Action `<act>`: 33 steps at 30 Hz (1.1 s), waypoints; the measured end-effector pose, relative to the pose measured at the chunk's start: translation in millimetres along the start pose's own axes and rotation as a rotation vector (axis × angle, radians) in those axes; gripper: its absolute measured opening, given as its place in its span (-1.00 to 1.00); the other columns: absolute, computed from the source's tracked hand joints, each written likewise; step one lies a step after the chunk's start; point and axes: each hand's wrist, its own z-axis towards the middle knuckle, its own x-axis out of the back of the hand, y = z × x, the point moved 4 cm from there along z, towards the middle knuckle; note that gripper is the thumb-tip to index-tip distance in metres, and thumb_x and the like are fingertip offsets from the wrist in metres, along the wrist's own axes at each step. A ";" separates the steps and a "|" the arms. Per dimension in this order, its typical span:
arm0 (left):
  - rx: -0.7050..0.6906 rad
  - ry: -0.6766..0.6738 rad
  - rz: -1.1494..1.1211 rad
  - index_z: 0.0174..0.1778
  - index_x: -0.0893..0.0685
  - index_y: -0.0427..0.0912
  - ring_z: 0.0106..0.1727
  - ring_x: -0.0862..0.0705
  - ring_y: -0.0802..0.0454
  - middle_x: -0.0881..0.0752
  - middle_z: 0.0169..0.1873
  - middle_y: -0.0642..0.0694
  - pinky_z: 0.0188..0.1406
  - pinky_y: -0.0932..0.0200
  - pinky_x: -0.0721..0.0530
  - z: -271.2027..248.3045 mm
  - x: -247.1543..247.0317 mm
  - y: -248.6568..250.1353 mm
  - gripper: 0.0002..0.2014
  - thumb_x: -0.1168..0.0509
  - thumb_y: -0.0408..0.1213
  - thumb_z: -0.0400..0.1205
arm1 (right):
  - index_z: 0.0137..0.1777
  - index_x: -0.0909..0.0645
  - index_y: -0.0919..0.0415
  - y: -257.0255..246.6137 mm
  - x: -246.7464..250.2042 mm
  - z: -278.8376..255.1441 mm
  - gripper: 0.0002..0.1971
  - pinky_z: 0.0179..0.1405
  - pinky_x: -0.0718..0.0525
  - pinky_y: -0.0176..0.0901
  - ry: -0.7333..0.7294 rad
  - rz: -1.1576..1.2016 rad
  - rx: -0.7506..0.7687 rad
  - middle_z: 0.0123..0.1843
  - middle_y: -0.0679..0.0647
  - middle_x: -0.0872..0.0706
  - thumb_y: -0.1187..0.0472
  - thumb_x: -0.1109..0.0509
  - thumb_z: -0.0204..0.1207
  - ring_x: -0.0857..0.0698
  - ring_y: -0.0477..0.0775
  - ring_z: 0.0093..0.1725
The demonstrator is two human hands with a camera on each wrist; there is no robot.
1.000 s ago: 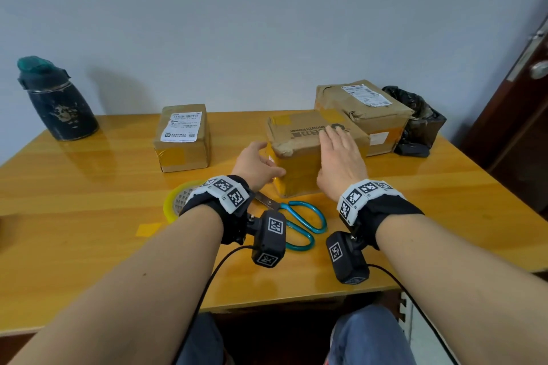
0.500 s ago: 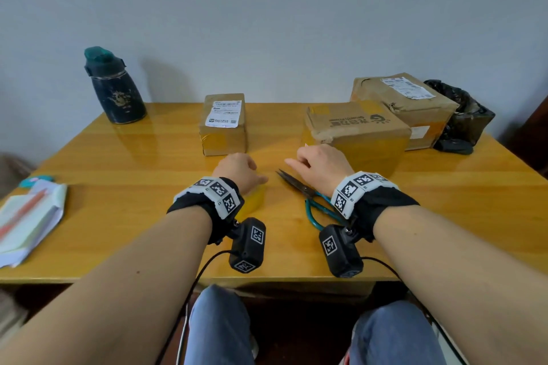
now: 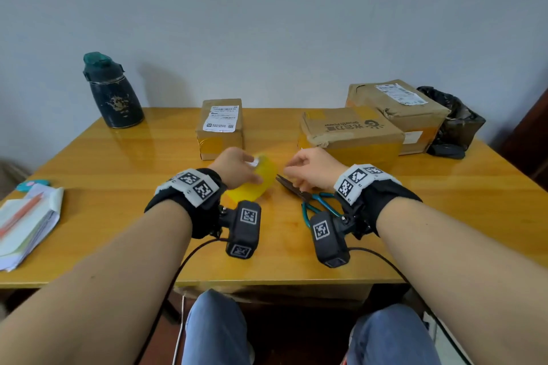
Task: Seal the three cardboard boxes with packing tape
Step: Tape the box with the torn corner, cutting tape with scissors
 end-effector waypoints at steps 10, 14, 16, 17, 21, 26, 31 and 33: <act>0.030 -0.117 -0.514 0.17 -0.72 -0.41 -0.21 -0.63 -0.05 -0.69 -0.18 -0.25 -0.16 0.14 -0.74 -7.5 -17.2 23.2 -0.63 -0.46 -0.20 0.56 | 0.53 -0.38 0.16 0.8 12.7 -5.1 -0.25 0.07 -0.76 -0.02 -0.080 0.458 -0.077 0.22 0.30 -0.66 0.45 -0.58 0.35 -0.75 0.14 0.09; 0.081 -0.149 -0.581 0.23 -0.67 -0.44 -0.12 -0.73 -0.15 -0.74 0.11 -0.42 -0.11 0.07 -0.79 -8.1 -26.0 22.8 -0.53 -0.44 -0.12 0.58 | 0.59 -0.30 0.16 3.6 11.7 -5.8 -0.14 0.10 -0.75 0.02 -0.068 0.532 -0.084 0.39 0.38 -0.52 0.56 -0.55 0.31 -0.65 0.21 0.28; 0.093 -0.123 -0.630 0.20 -0.69 -0.43 -0.20 -0.76 -0.13 -0.78 0.02 -0.39 -0.21 0.10 -0.80 -6.4 -28.0 22.8 -0.53 -0.40 -0.05 0.60 | 0.60 -0.28 0.17 1.6 10.8 -7.7 -0.16 -0.15 -0.76 -0.15 -0.082 0.592 -0.078 0.39 0.37 -0.53 0.59 -0.50 0.35 -0.66 0.18 0.24; 0.101 -0.101 -0.661 0.17 -0.71 -0.42 -0.27 -0.77 -0.09 -0.79 -0.09 -0.34 -0.32 0.15 -0.78 -6.0 -28.4 22.4 -0.54 -0.36 -0.03 0.63 | 0.59 -0.29 0.19 0.1 10.3 -8.1 -0.19 -0.23 -0.74 -0.20 -0.090 0.622 -0.070 0.35 0.35 -0.58 0.60 -0.47 0.37 -0.69 0.15 0.16; 0.135 -0.031 -0.805 -0.04 -0.67 -0.30 -0.51 -0.73 0.01 -0.75 -0.48 -0.14 -0.56 0.24 -0.68 -5.9 -30.8 22.7 -0.66 -0.25 -0.04 0.70 | 0.48 -0.42 0.30 -4.8 11.6 -7.9 -0.42 -0.06 -0.77 -0.13 -0.081 0.665 -0.037 0.23 0.30 -0.72 0.58 -0.39 0.46 -0.75 0.12 0.02; 0.171 -0.066 -0.921 -0.19 -0.59 -0.26 -0.63 -0.67 0.06 -0.68 -0.65 -0.07 -0.58 0.25 -0.68 -11.9 -39.2 29.2 -0.74 -0.25 -0.16 0.72 | 0.36 -0.57 0.35 -0.8 11.2 -3.0 -0.58 0.00 -0.75 -0.09 0.020 0.621 -0.050 0.08 0.27 -0.75 0.49 -0.42 0.49 -0.74 0.13 -0.06; 0.221 -0.165 -0.965 -0.09 -0.65 -0.28 -0.15 -0.73 -0.17 -0.75 -0.15 -0.26 0.03 -0.06 -0.72 -16.6 -47.7 25.1 -0.83 -0.40 -0.22 0.61 | 0.07 -0.68 0.28 9.7 11.0 -3.3 -0.83 0.16 -0.69 0.12 0.069 0.645 -0.104 0.00 0.23 -0.77 0.35 -0.48 0.49 -0.73 0.16 -0.04; 0.214 -0.204 -0.974 -0.06 -0.66 -0.31 -0.12 -0.73 -0.18 -0.77 -0.11 -0.29 -0.01 -0.04 -0.73 -18.5 -51.2 24.7 -0.86 -0.41 -0.30 0.60 | -0.07 -0.66 0.25 13.4 10.9 -4.0 -0.95 0.16 -0.68 0.17 0.102 0.694 -0.134 -0.09 0.19 -0.74 0.32 -0.47 0.51 -0.71 0.15 -0.10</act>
